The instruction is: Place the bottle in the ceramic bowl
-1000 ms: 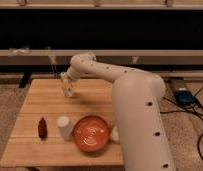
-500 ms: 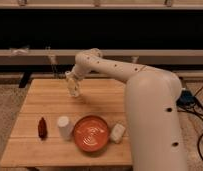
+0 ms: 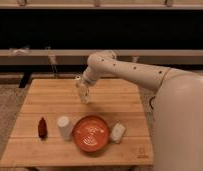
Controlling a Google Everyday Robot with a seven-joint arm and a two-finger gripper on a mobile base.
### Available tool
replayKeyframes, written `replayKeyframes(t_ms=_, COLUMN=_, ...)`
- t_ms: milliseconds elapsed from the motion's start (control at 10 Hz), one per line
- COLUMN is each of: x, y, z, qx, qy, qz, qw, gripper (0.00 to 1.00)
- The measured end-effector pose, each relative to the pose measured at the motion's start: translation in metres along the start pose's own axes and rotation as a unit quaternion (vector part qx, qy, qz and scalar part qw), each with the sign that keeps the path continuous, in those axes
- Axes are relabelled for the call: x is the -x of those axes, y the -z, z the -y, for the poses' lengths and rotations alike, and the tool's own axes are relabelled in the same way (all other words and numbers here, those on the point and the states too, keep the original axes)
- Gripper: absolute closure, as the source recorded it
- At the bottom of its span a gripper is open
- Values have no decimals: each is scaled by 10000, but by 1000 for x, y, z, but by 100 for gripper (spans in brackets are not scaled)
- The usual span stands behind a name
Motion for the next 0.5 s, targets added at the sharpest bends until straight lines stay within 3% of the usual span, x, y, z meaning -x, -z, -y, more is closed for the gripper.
replayKeyframes(t_ms=100, x=-17, y=21, z=-17, qx=28, qy=39, qz=-59, qw=10000, gripper=100)
replayKeyframes(t_ms=400, x=-34, y=55, z=-52, qx=145, qy=159, qz=-221, qw=9995, gripper=100)
replayKeyframes(t_ms=500, x=-38, y=59, z=-75, qx=335, qy=247, qz=-402, qw=9983, gripper=100)
